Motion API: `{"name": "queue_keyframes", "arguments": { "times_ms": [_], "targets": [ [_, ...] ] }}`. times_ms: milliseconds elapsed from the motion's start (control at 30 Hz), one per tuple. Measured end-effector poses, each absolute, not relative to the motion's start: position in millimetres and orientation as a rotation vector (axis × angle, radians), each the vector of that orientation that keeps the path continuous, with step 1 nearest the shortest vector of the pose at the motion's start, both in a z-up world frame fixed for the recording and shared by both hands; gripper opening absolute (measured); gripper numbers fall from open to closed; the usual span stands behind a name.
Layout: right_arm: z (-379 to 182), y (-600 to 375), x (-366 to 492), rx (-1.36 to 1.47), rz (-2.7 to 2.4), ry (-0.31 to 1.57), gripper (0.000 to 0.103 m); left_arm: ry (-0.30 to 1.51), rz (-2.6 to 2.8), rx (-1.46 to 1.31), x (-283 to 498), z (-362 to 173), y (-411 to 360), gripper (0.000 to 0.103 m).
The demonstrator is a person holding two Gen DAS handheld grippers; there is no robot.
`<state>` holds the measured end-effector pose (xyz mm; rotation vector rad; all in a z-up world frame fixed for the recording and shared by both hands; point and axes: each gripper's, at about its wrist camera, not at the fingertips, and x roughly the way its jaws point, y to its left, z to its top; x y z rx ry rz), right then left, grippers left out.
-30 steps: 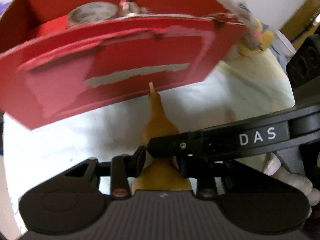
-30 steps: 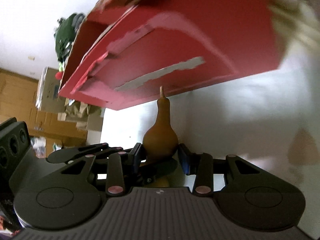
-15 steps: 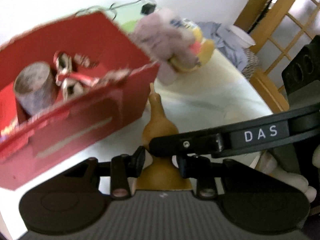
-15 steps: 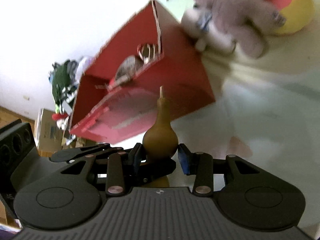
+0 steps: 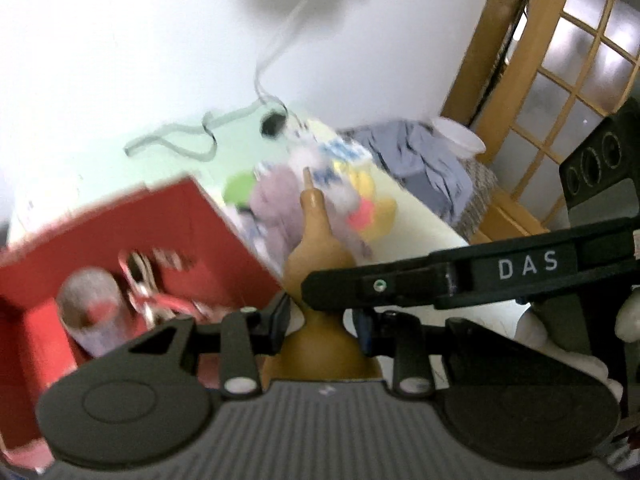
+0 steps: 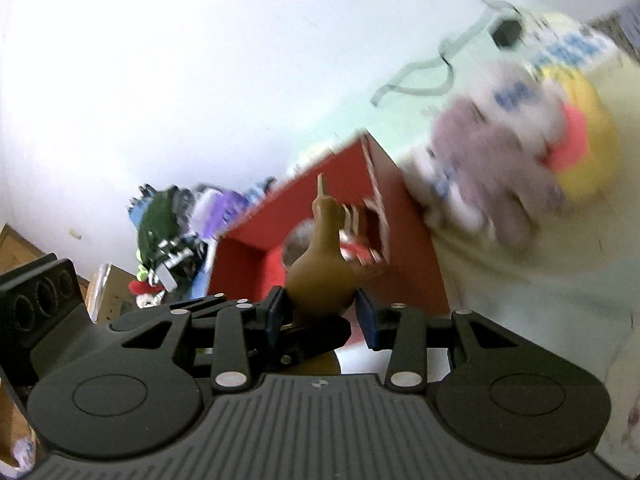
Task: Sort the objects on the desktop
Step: 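Lift the gourd with the right gripper toward the red box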
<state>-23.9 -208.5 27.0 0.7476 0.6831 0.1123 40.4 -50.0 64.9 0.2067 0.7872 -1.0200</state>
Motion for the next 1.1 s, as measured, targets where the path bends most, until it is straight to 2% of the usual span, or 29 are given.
{"name": "queue_keyframes", "arguments": {
  "times_ms": [200,400,733,1100],
  "targets": [
    [53.1,-206.1,18.2,0.622,0.175,0.622,0.042,0.707,-0.958,0.186,75.0,79.3,-49.0,0.03],
    [57.7,-196.9,67.1,0.46,0.21,0.618,0.042,0.746,-0.929,0.099,121.4,62.1,-47.4,0.03],
    [24.6,-190.3,112.5,0.334,0.229,0.792,0.042,0.874,-0.911,0.037,145.5,8.2,-48.7,0.03],
    [-0.6,-181.6,138.4,0.295,0.234,0.95,0.042,0.987,-0.877,0.003,162.3,-24.2,-47.2,0.031]
  ]
}}
